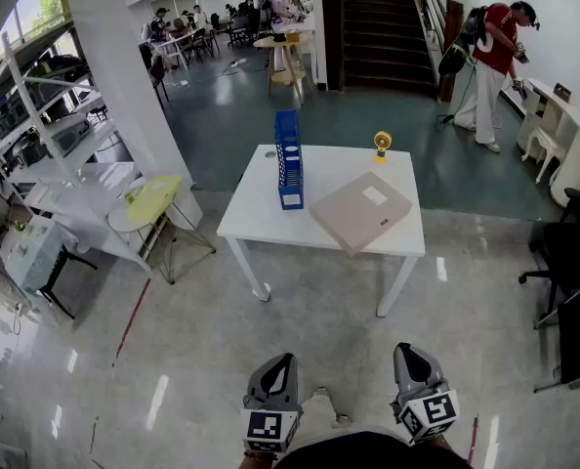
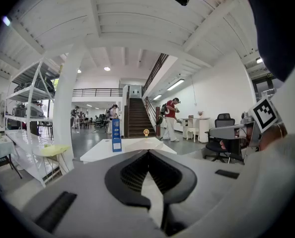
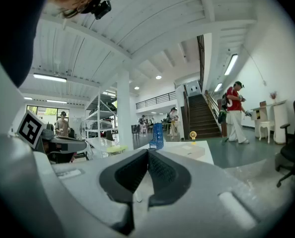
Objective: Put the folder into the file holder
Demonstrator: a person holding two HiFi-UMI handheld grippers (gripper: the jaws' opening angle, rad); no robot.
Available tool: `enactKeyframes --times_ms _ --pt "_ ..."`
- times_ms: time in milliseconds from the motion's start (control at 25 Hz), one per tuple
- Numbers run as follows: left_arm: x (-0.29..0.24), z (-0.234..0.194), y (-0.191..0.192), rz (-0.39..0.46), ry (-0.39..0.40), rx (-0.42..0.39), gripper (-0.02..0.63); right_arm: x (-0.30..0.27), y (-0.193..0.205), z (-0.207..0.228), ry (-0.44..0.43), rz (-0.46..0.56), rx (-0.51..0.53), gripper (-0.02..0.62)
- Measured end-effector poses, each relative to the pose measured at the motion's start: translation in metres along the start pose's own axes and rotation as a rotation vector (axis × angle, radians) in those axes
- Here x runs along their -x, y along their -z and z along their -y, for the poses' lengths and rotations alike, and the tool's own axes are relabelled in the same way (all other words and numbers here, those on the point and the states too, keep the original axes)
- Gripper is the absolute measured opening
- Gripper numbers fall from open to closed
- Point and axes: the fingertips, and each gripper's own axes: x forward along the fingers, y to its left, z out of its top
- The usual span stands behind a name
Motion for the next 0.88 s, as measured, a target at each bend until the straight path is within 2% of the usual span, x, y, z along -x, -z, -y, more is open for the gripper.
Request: enactKeyframes --times_ms 440,720,880 --pt "0.002 0.009 0.001 -0.008 -0.001 -0.013 -0.002 0.012 -0.002 0.005 0.001 0.0 -0.01 0.003" --pt "0.005 0.016 -0.004 0.031 0.025 -0.003 -0.002 0.013 0.002 0.01 0.003 -0.007 -0.006 0.003" --pt "0.009 0.019 -0.003 0.036 0.026 0.008 -0.002 0.015 -0.003 0.008 0.004 0.026 0.001 0.003"
